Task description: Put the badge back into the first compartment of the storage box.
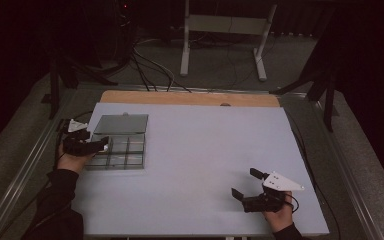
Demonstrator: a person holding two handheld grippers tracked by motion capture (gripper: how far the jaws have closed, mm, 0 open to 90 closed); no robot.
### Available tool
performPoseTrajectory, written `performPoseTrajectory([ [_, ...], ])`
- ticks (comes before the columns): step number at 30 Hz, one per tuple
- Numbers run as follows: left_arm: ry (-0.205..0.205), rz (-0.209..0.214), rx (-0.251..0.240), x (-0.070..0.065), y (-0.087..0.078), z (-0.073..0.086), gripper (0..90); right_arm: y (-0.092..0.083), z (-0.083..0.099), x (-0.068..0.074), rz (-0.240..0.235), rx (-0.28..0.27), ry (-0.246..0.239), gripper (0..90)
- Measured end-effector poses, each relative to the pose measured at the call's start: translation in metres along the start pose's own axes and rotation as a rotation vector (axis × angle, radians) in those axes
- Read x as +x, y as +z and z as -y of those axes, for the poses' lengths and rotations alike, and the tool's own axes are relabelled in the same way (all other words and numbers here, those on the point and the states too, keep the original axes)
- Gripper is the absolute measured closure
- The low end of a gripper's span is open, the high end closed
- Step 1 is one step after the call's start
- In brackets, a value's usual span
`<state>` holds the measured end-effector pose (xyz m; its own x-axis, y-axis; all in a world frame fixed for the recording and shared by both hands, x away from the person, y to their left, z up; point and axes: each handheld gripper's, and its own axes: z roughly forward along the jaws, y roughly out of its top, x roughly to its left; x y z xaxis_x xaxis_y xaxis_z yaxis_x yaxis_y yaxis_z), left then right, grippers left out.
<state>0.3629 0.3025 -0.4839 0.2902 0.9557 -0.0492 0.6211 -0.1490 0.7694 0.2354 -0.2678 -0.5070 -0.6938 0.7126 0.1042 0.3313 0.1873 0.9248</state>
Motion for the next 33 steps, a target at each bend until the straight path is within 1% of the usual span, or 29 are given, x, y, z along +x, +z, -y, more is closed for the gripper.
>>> performPoseTrajectory([
  [1,0.002,0.0,-0.001,-0.002,-0.001,-0.001,19.7,0.0,0.0,0.0,0.001,0.0,-0.001,0.0],
  [2,0.005,-0.001,0.002,-0.003,-0.001,-0.001,19.7,0.0,0.0,0.0,0.001,0.0,-0.001,0.0],
  [5,0.017,0.009,-0.001,-0.007,-0.004,-0.004,15.6,-0.001,0.0,0.0,0.001,-0.002,-0.002,0.0],
  [6,0.034,0.018,0.005,-0.01,-0.004,-0.004,12.9,-0.001,0.0,0.0,0.002,-0.002,0.001,0.0],
  [7,0.04,0.021,0.008,-0.012,-0.005,-0.005,8.5,-0.001,0.0,0.0,0.002,-0.002,-0.001,0.0],
  [12,0.021,0.055,-0.006,-0.017,-0.011,-0.009,4.9,-0.001,0.0,0.0,0.005,-0.002,0.003,0.0],
  [14,0.021,0.082,-0.002,-0.017,-0.013,-0.01,2.5,-0.001,0.0,0.0,0.004,-0.001,0.0,0.0],
  [17,0.028,0.108,0.01,-0.019,-0.016,-0.009,1.5,-0.001,0.0,0.0,0.004,-0.003,0.004,0.0],
  [20,0.042,0.135,0.005,-0.021,-0.02,-0.01,1.0,-0.001,0.0,0.001,0.001,0.0,-0.002,0.0],
  [21,0.036,0.142,0.002,-0.022,-0.021,-0.01,0.9,0.0,0.0,0.001,0.001,0.001,0.0,0.0],
  [22,0.034,0.155,-0.006,-0.023,-0.022,-0.011,0.9,0.0,0.0,0.001,0.001,0.001,0.0,0.0],
  [24,0.043,0.186,-0.007,-0.025,-0.025,-0.012,0.9,0.0,0.0,0.001,0.001,0.001,-0.002,0.0],
  [25,0.047,0.185,-0.015,-0.026,-0.026,-0.013,0.8,-0.001,0.0,0.001,0.001,0.001,-0.002,0.0],
  [28,0.044,0.193,-0.036,-0.03,-0.03,-0.015,0.6,-0.001,0.0,0.0,0.001,-0.002,0.003,0.0],
  [30,0.051,0.191,-0.049,-0.033,-0.033,-0.017,0.4,-0.001,0.0,0.0,0.002,0.0,0.001,0.0],
  [33,0.054,0.204,-0.069,-0.038,-0.037,-0.018,0.3,0.0,0.001,0.0,0.001,0.003,0.01,0.0],
])
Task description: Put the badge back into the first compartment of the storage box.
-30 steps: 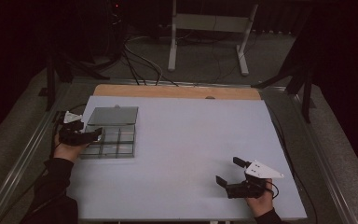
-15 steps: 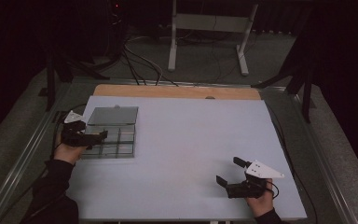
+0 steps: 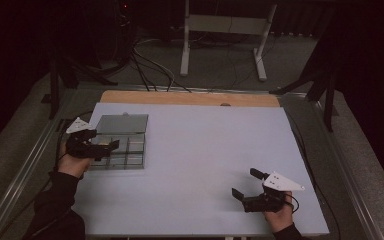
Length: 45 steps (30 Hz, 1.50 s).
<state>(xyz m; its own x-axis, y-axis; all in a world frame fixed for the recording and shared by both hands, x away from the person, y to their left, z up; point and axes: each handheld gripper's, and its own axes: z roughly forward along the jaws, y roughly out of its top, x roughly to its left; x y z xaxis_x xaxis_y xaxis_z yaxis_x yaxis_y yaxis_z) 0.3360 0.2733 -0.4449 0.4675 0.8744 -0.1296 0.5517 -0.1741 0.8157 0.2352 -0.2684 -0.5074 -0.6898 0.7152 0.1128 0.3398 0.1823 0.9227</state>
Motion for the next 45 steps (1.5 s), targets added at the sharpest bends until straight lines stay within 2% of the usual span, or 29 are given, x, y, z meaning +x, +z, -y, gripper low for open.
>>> performPoseTrajectory([
  [3,0.023,0.025,-0.008,-0.007,-0.002,0.0,0.3,0.0,-0.001,0.0,0.0,-0.005,-0.006,0.0],
  [6,0.036,0.032,-0.015,-0.013,-0.005,0.001,0.3,0.001,-0.001,0.001,-0.002,-0.001,-0.004,0.0],
  [12,0.05,0.069,-0.02,-0.022,-0.008,0.008,0.3,0.001,-0.001,0.0,0.001,-0.001,-0.001,0.0],
  [20,0.072,0.113,0.023,-0.037,-0.004,0.031,0.3,0.001,-0.001,0.0,0.002,-0.002,0.003,0.0],
  [24,0.086,0.136,0.023,-0.044,-0.004,0.041,0.3,0.0,-0.001,0.0,0.003,-0.004,0.004,0.0],
  [26,0.082,0.163,0.021,-0.047,-0.005,0.046,0.3,0.001,-0.001,0.0,0.004,-0.003,0.006,0.0],
  [31,0.12,0.194,0.03,-0.054,-0.004,0.061,0.3,0.0,-0.001,-0.001,0.005,-0.003,0.005,0.0],
  [37,0.139,0.207,0.04,-0.06,-0.005,0.077,0.3,0.001,-0.001,0.0,0.005,-0.001,0.004,0.0],
  [41,0.181,0.193,0.028,-0.066,-0.007,0.088,0.4,0.001,0.0,0.0,0.004,0.001,0.004,0.0],
  [45,0.203,0.213,0.052,-0.071,-0.007,0.099,0.3,0.001,0.0,0.0,0.004,0.005,0.003,0.0],
])
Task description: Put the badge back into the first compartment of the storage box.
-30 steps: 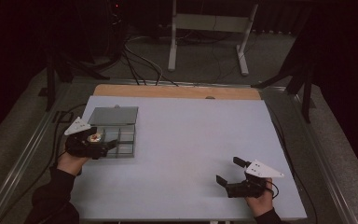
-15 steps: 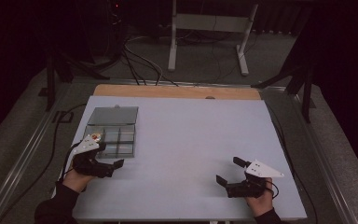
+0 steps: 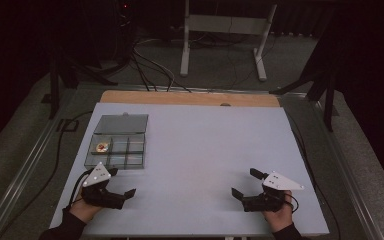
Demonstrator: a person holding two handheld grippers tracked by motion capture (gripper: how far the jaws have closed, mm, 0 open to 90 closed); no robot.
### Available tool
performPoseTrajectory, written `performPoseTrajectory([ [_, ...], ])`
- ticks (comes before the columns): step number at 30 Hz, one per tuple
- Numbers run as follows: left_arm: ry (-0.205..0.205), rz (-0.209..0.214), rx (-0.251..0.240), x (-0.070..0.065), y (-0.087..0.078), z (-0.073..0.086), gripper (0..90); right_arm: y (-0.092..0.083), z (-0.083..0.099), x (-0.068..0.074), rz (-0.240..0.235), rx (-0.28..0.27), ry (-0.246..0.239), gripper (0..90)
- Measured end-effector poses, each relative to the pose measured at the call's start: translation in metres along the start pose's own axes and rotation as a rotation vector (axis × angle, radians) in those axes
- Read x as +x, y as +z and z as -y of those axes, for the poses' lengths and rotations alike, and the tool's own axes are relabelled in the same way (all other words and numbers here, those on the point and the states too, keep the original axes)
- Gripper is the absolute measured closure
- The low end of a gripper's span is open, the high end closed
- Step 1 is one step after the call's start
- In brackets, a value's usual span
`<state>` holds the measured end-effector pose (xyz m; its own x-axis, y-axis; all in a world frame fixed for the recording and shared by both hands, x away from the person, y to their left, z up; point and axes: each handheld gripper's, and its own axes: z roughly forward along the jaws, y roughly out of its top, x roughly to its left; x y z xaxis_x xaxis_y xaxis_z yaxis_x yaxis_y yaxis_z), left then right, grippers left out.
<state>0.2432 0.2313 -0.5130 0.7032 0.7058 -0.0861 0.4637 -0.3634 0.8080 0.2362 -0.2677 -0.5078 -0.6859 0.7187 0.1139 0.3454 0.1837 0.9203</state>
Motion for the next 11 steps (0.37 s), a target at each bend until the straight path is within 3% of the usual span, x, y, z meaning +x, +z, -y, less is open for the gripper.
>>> performPoseTrajectory([
  [5,-0.007,0.017,0.009,-0.005,0.0,0.011,0.3,0.0,0.0,0.0,0.0,-0.001,-0.002,0.0],
  [11,0.005,-0.005,0.01,-0.012,0.0,0.014,0.4,0.0,0.0,0.001,-0.001,0.001,-0.003,0.0],
])
